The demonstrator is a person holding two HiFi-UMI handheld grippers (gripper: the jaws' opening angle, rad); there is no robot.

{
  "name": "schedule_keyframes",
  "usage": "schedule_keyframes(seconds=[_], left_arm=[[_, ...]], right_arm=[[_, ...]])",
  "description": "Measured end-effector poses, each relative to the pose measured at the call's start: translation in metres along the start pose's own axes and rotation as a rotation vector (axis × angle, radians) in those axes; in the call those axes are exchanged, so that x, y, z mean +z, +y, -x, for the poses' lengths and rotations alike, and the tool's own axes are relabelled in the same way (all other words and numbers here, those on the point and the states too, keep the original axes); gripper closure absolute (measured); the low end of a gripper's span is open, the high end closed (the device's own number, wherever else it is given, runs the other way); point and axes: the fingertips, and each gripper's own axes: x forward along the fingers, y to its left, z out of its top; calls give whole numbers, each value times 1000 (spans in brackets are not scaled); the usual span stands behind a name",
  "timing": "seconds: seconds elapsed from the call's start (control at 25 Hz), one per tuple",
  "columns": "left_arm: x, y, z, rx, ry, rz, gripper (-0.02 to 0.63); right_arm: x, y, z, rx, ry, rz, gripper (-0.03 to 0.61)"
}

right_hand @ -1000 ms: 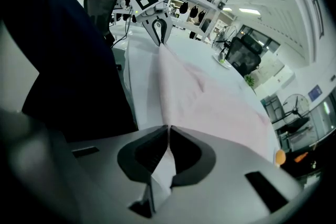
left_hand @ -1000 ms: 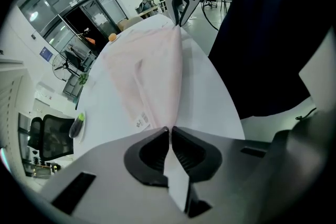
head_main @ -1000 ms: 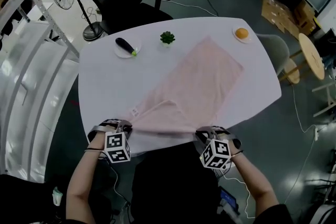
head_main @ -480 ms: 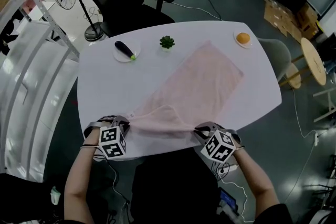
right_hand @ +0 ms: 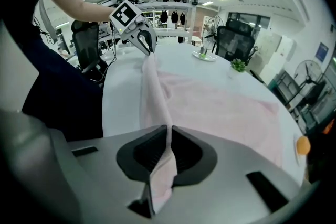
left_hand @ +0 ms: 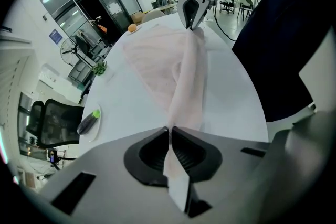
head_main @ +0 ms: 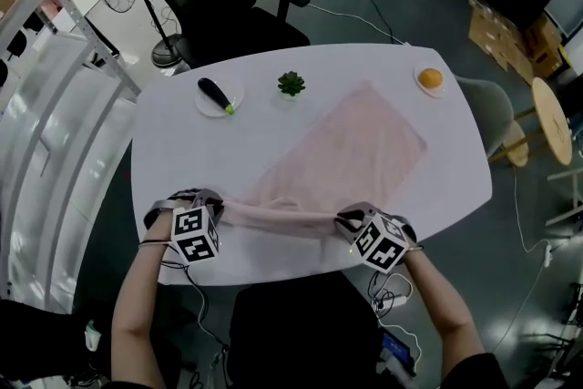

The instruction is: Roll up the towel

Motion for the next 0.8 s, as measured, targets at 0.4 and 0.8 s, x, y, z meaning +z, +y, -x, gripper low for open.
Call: schedule_keyframes(seconds=[0.4,0.8], left_arm=[[-1,34,-36,-46,83,45,580],[-4,45,-69,-78,152,66,574]], right_arm=[[-1,-47,-26,56,43,-84,533],[-16,-61,-56,90,129,-124,531]])
